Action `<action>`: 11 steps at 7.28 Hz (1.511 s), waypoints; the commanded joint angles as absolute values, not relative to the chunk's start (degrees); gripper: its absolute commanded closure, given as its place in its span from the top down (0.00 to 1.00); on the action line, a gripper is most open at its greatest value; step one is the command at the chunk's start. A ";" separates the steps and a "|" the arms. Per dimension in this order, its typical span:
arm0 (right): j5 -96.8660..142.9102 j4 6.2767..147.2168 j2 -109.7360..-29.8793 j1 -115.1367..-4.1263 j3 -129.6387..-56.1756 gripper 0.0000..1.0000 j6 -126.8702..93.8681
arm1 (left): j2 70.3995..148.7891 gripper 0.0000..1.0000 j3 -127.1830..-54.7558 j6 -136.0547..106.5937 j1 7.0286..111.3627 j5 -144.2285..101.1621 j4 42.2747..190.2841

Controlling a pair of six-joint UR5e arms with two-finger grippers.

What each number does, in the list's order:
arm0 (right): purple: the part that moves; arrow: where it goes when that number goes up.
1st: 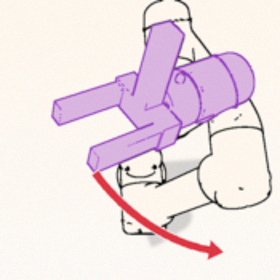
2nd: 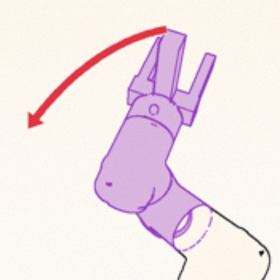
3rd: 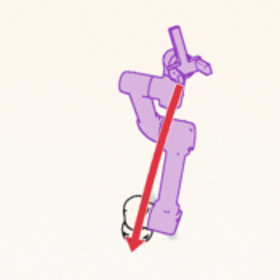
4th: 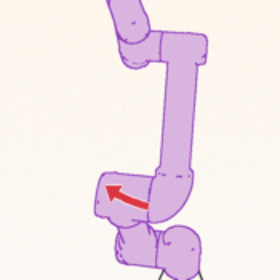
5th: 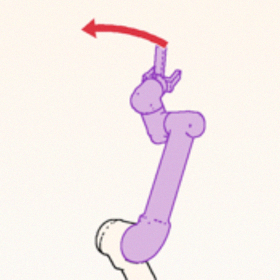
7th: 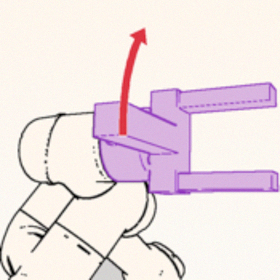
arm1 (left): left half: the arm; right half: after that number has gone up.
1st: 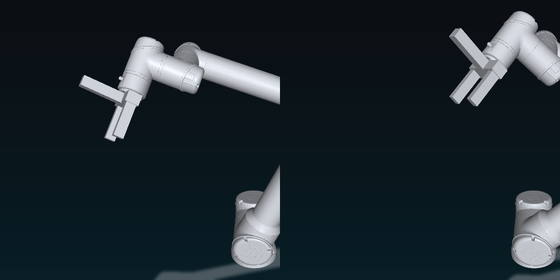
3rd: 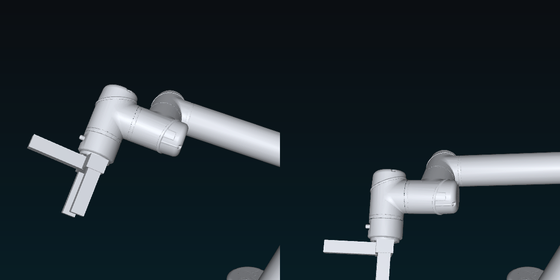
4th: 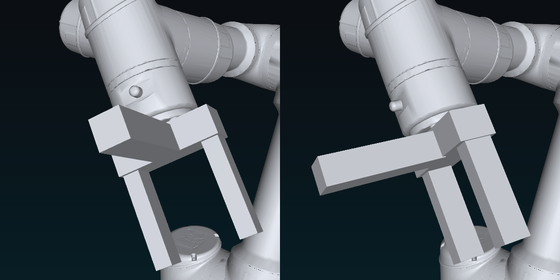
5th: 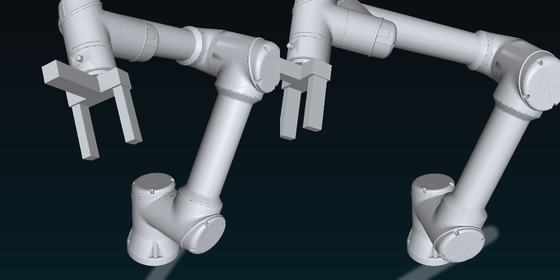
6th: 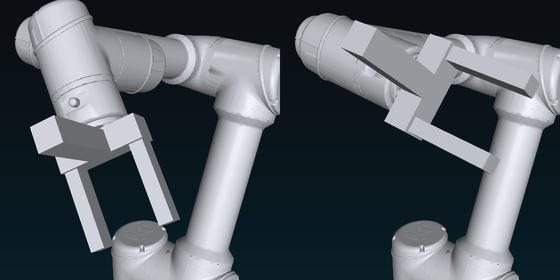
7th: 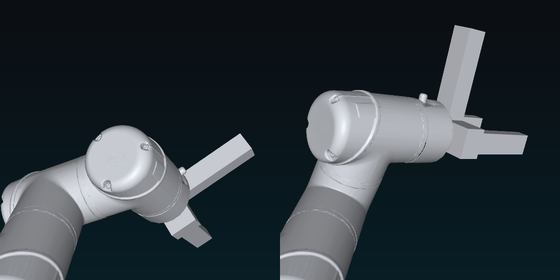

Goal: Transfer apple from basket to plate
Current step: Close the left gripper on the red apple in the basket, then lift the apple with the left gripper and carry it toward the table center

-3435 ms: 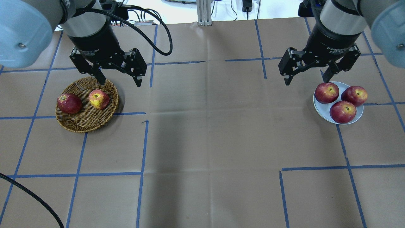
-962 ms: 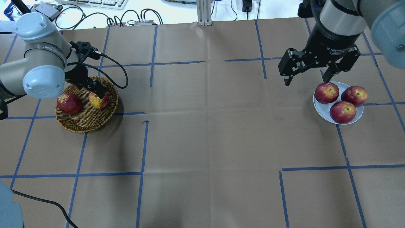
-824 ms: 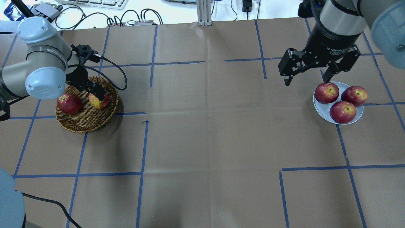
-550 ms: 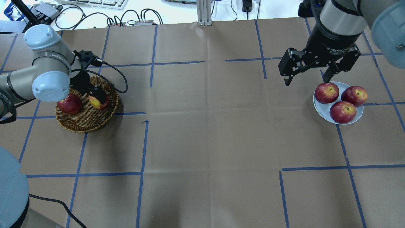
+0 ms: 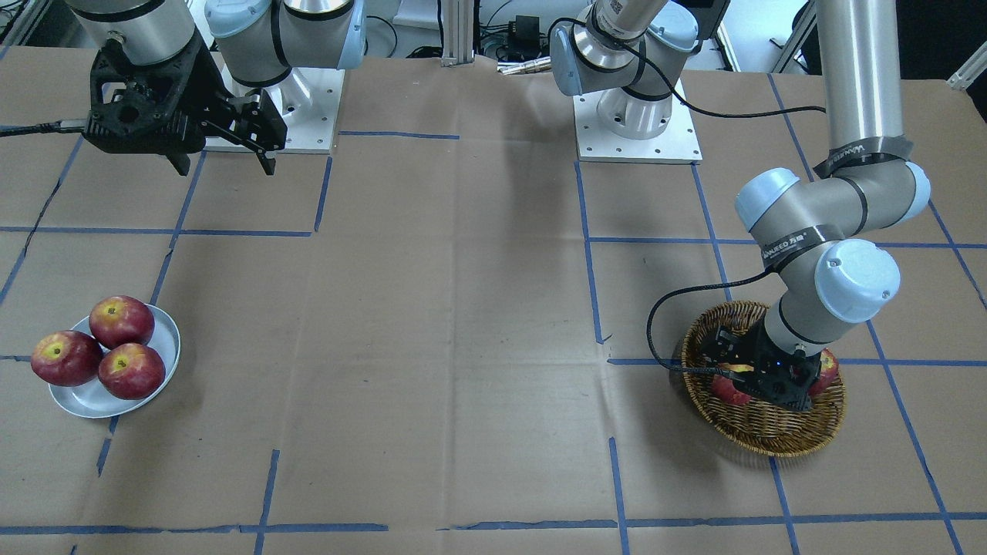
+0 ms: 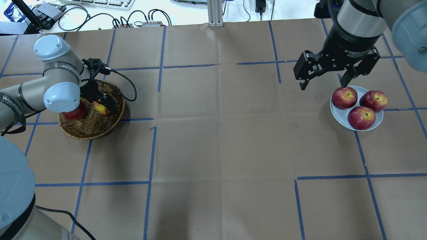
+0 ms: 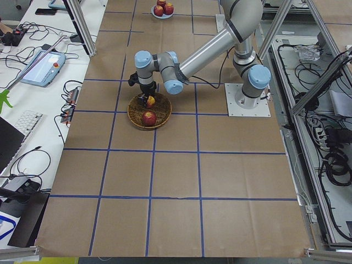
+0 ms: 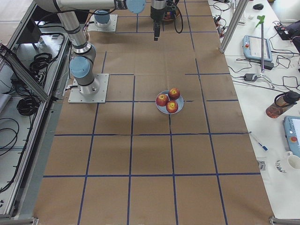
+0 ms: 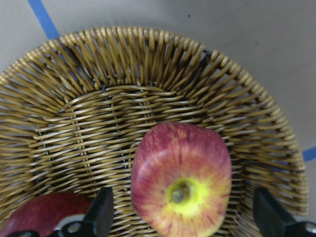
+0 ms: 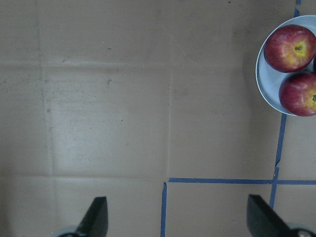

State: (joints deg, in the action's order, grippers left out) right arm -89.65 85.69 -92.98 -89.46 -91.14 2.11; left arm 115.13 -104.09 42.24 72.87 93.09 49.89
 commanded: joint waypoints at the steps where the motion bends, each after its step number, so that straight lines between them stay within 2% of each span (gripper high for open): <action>1: -89.65 85.69 -93.08 -89.47 -91.14 1.00 2.11 | 116.37 0.85 -104.24 42.10 72.86 92.99 48.78; 3: -89.65 85.69 -93.08 -89.56 -91.14 1.00 2.11 | 116.19 0.50 -103.54 42.01 72.95 92.90 48.78; 4: -89.65 85.69 -93.08 -89.56 -91.14 1.00 2.11 | 115.50 0.41 -102.67 41.75 73.12 92.81 48.78; 7: -89.65 85.69 -93.08 -89.56 -91.14 1.00 2.11 | 109.19 0.41 -101.95 31.27 80.29 92.11 51.66; 9: -89.65 85.69 -93.08 -89.56 -91.14 1.00 2.11 | 107.23 0.41 -101.87 14.07 92.75 92.46 53.52; 11: -89.65 85.69 -93.08 -89.47 -91.23 1.00 2.11 | 109.41 0.41 -101.69 -5.89 104.45 92.20 52.83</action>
State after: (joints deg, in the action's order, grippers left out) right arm -89.65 85.69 -93.08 -89.50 -91.20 2.11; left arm 108.28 -101.81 6.32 96.88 92.35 53.15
